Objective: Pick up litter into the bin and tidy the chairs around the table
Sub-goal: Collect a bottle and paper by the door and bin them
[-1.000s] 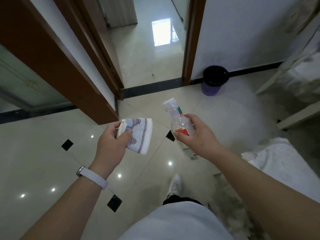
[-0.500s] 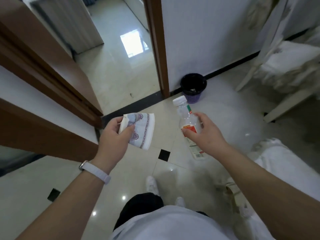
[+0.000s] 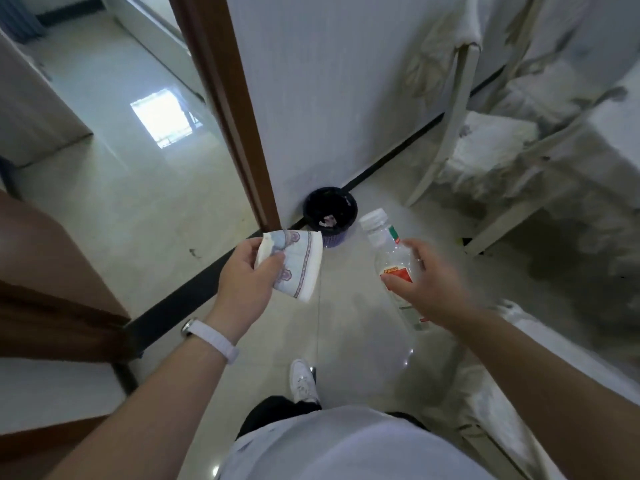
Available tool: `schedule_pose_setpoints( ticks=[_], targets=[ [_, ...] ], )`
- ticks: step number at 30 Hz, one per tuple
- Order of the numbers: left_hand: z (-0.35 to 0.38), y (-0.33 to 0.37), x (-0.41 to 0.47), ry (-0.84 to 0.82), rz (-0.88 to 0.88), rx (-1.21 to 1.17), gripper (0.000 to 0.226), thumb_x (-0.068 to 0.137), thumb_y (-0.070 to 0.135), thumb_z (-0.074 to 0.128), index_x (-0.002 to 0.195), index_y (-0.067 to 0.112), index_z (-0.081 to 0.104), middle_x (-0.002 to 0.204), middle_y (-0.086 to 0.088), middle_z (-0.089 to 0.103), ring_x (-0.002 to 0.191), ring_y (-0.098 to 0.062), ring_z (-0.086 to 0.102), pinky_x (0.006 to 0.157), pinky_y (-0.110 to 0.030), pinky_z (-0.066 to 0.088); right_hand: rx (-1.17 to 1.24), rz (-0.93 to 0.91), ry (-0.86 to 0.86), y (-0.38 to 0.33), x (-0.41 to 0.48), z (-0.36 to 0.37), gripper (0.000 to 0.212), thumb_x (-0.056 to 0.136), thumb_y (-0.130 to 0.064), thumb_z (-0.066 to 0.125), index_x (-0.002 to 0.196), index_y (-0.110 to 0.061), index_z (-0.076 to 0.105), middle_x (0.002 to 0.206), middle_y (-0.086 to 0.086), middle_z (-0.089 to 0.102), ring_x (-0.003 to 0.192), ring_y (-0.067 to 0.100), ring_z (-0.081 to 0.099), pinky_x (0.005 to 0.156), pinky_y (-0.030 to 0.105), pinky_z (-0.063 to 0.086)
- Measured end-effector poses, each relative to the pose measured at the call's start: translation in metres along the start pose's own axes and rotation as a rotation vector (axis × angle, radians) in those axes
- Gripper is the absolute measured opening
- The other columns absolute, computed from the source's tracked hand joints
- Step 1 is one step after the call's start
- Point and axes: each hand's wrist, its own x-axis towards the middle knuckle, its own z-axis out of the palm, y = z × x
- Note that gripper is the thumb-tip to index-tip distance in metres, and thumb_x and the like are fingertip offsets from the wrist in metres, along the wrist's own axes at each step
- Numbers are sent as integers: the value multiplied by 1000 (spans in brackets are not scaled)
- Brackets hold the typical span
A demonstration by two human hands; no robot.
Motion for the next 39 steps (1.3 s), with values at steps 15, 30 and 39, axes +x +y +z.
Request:
schedule_pose_setpoints(
  ticks=[15, 30, 39],
  targets=[
    [27, 31, 209, -68, 23, 174, 14, 95, 22, 63, 107, 25, 58, 94, 13, 66, 83, -4, 64, 60, -14, 47, 45, 174, 69, -29, 154, 9, 71, 77, -47, 76, 137, -31, 42, 113, -6, 54, 94, 13, 58, 79, 39, 56],
    [140, 89, 442, -155, -91, 353, 18, 92, 21, 65, 107, 29, 58, 99, 11, 67, 85, -4, 67, 79, -35, 58, 137, 171, -71, -4, 442, 4, 69, 82, -40, 72, 140, -24, 39, 122, -7, 51, 98, 7, 49, 79, 23, 36],
    [196, 56, 539, -235, -160, 381, 18, 92, 24, 67, 106, 29, 56, 99, 10, 69, 87, -5, 69, 76, -26, 58, 117, 266, -48, 23, 515, 19, 73, 79, -44, 73, 140, -21, 41, 134, -1, 54, 117, 15, 52, 88, 24, 37]
  ],
)
